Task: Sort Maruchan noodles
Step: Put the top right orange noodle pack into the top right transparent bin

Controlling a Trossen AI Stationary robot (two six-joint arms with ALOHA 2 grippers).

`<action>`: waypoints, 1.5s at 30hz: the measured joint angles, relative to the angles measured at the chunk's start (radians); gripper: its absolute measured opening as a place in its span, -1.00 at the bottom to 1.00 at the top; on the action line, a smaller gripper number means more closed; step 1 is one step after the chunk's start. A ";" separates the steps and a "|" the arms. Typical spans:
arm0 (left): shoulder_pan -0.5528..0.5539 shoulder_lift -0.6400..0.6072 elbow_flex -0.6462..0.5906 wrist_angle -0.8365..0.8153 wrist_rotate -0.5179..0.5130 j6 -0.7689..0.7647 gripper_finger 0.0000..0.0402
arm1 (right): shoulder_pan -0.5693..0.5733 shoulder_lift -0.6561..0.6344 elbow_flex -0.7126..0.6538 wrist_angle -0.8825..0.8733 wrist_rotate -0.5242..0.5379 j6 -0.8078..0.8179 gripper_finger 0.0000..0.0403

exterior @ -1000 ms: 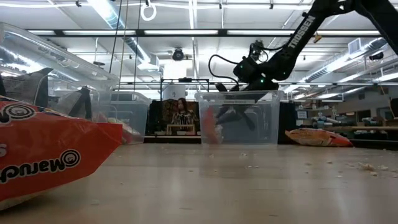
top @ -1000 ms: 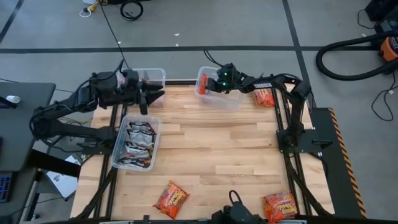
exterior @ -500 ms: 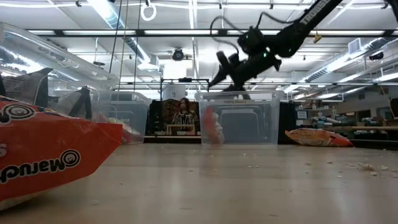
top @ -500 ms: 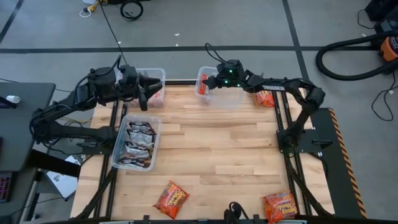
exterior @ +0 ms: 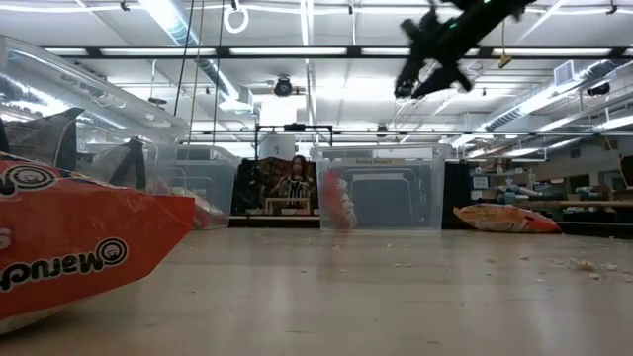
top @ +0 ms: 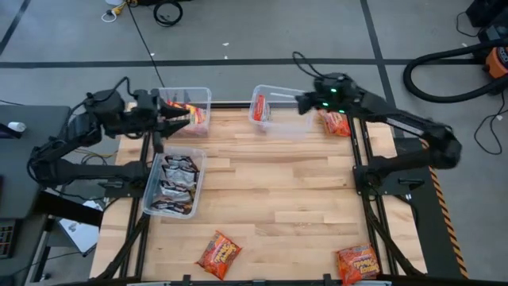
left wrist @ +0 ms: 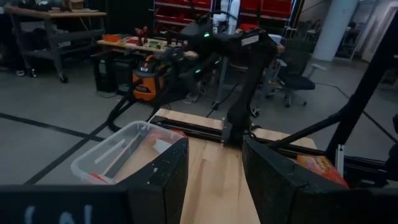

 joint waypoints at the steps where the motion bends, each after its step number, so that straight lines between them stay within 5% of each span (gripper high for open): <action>1: 0.000 -0.014 0.000 -0.011 0.000 -0.003 -0.23 | -0.001 -0.041 0.000 -0.073 0.003 0.017 0.12; 4: -0.001 -0.047 0.000 -0.037 0.005 -0.008 -0.23 | 0.005 -0.144 0.000 -0.258 0.059 0.064 0.21; 11: -0.001 -0.072 0.000 -0.087 0.029 0.035 -0.23 | 0.089 -0.219 0.000 -0.577 0.378 0.159 0.23; 17: -0.001 -0.071 0.000 -0.137 0.100 0.036 -0.23 | 0.108 -0.131 -0.001 -0.749 0.417 0.027 0.24; 23: -0.002 -0.099 0.000 -0.209 0.192 -0.035 -0.23 | 0.108 -0.075 -0.125 -0.664 0.324 -0.318 0.28; 29: -0.006 -0.128 0.000 -0.204 0.214 -0.083 -0.23 | 0.108 -0.135 -0.368 -0.445 0.271 -0.329 0.27; 35: -0.012 -0.131 0.000 -0.107 0.167 -0.034 -0.23 | 0.052 -0.060 -0.363 -0.266 0.384 -0.494 0.26; 40: -0.011 -0.127 0.000 0.010 0.117 0.008 -0.23 | -0.055 0.042 -0.347 -0.295 0.346 -0.445 0.24; 45: -0.011 -0.126 0.000 0.053 0.113 0.058 -0.22 | -0.098 0.121 -0.347 -0.293 0.274 -0.694 0.22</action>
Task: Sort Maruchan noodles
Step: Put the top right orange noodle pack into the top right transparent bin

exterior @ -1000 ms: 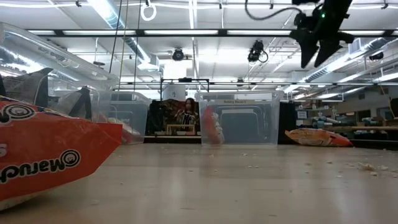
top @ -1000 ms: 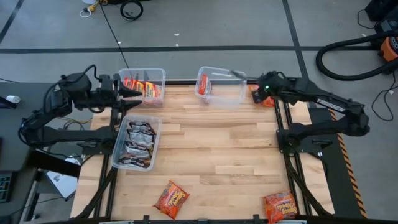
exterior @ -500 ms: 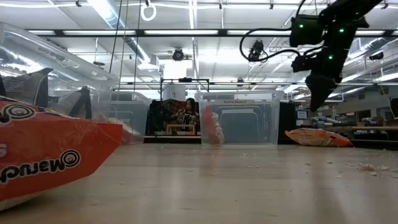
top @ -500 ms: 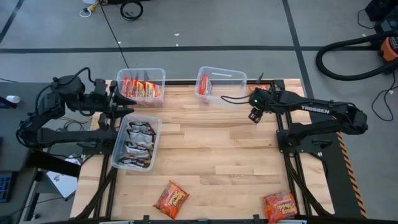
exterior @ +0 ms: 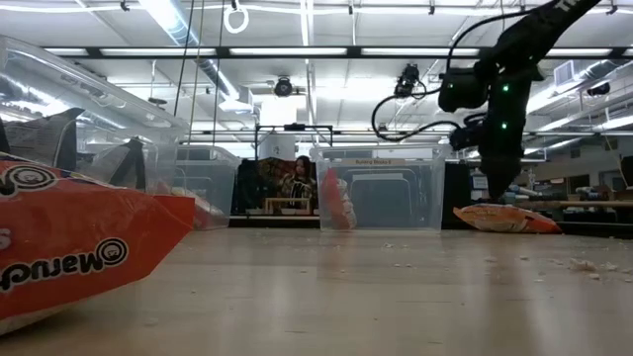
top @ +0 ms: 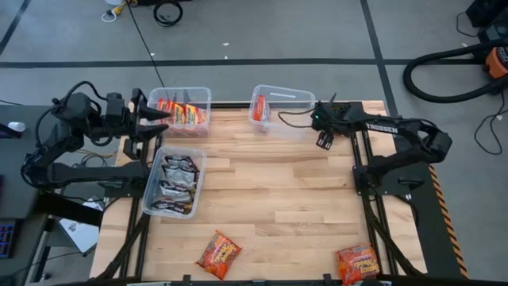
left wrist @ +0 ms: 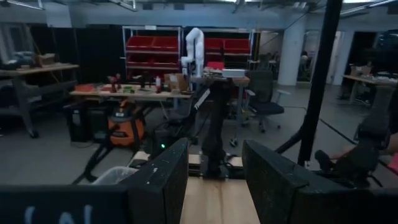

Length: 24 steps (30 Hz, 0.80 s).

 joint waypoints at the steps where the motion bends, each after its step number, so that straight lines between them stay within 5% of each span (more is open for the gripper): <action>1: 0.000 0.000 0.000 0.000 -0.009 0.005 -0.22 | -0.004 0.013 0.000 0.006 0.004 -0.012 0.22; 13: 0.000 0.027 0.000 -0.001 -0.053 -0.001 -0.22 | -0.109 0.155 0.000 0.022 -0.017 -0.003 0.08; 24: 0.000 0.031 0.000 -0.001 -0.053 -0.028 -0.22 | -0.119 0.148 -0.001 0.033 -0.045 0.035 -0.87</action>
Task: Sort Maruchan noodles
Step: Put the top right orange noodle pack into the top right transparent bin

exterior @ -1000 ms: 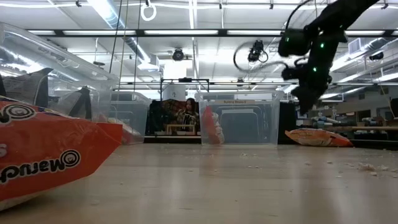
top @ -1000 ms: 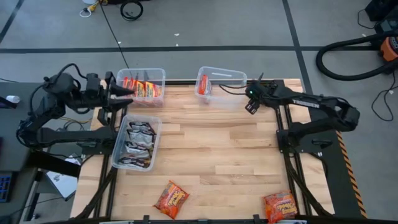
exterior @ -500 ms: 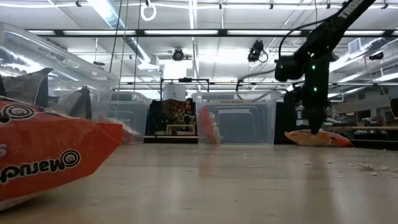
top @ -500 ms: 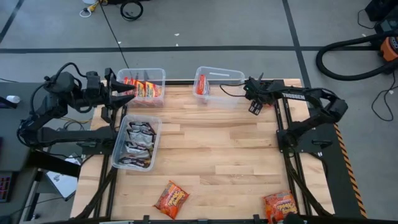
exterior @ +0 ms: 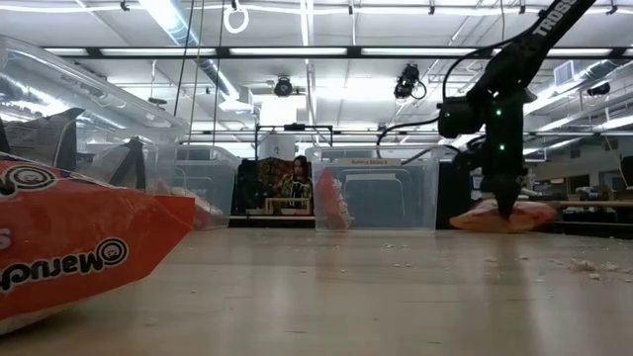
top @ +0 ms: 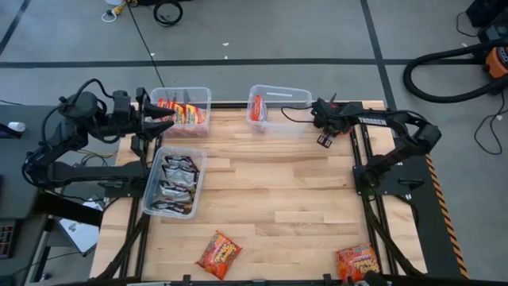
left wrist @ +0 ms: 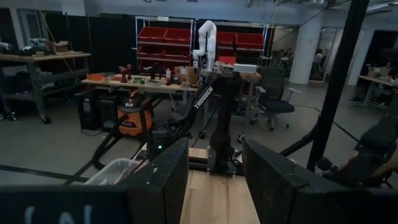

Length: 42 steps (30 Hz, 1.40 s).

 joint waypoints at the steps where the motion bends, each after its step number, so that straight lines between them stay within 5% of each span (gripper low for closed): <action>1: 0.000 0.000 0.000 0.000 0.000 0.000 -0.22 | -0.001 -0.007 -0.001 -0.005 -0.002 0.001 -0.93; 11: 0.000 0.000 0.000 0.000 0.000 -0.005 -0.22 | 0.025 -0.218 0.027 -0.106 0.047 0.107 -0.97; 19: 0.000 0.000 0.000 0.002 0.000 -0.007 -0.22 | 0.133 -0.377 0.310 -0.483 0.140 0.155 -0.99; 24: 0.000 0.000 0.000 0.021 -0.021 0.005 -0.22 | 0.276 -0.396 0.503 -0.557 -0.026 0.192 -0.99; 30: 0.000 0.000 0.000 0.025 -0.158 -0.003 -0.22 | 0.495 -0.363 0.536 -0.542 -0.186 0.352 -0.99; 34: 0.000 0.000 0.000 0.005 -0.160 -0.027 -0.22 | 0.687 -0.280 0.518 -0.460 -0.233 0.499 -0.99; 42: -0.001 0.013 0.000 -0.215 0.108 -0.101 -0.22 | 0.956 0.004 0.515 -0.294 -0.126 0.687 -0.97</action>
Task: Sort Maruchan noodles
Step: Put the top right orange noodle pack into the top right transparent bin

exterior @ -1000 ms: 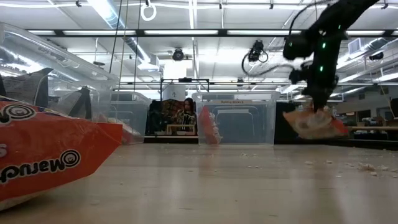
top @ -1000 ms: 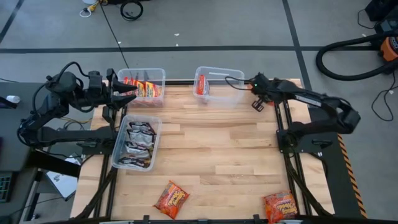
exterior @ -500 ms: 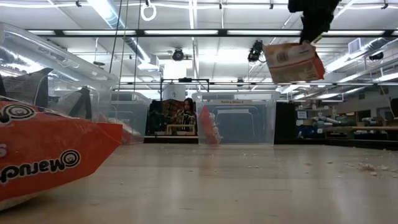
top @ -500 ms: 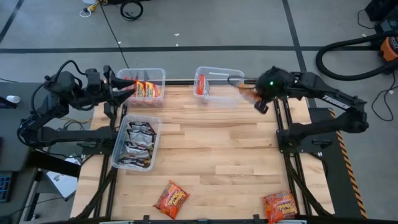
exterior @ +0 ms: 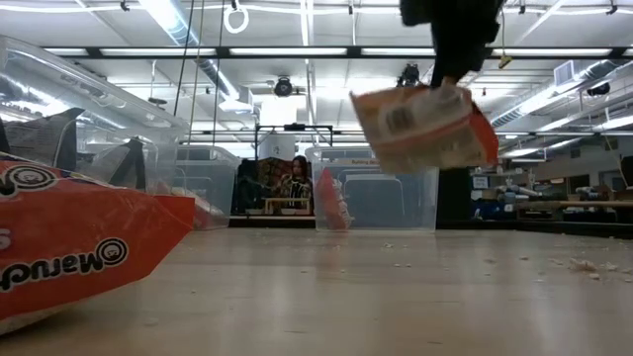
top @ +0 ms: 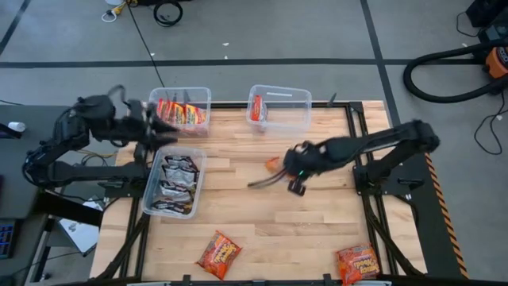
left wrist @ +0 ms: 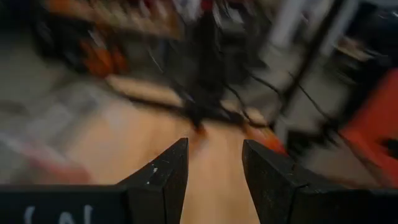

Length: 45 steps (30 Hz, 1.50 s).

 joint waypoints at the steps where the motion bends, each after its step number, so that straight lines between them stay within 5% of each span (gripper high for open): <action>1: -0.003 0.006 0.000 -0.048 0.039 -0.021 -0.22 | 0.017 0.035 0.000 0.012 0.000 0.011 -0.97; 6: -0.074 0.053 -0.001 -0.238 0.065 -0.086 -0.23 | 0.077 0.183 0.000 0.150 -0.009 0.013 -0.96; 12: -0.256 0.128 -0.001 -0.251 0.006 -0.136 -0.23 | 0.112 0.300 0.000 0.312 -0.113 -0.080 -0.87; 19: -0.457 0.168 -0.001 -0.252 -0.119 -0.228 -0.23 | 0.120 0.280 0.000 0.339 -0.292 0.033 -0.42; 27: -0.603 0.178 -0.001 -0.247 -0.265 -0.293 -0.23 | 0.026 0.285 0.001 0.329 -0.144 -0.028 0.16; 32: -0.644 0.184 -0.001 -0.235 -0.317 -0.300 -0.23 | -0.079 0.361 0.001 0.365 -0.321 -0.114 0.41; 39: -0.652 0.184 -0.001 -0.236 -0.355 -0.321 -0.23 | -0.108 0.482 0.002 0.391 -0.553 -0.150 0.38; 45: -0.651 0.184 -0.001 -0.236 -0.367 -0.319 -0.23 | -0.107 0.522 0.006 0.416 -0.584 -0.149 0.05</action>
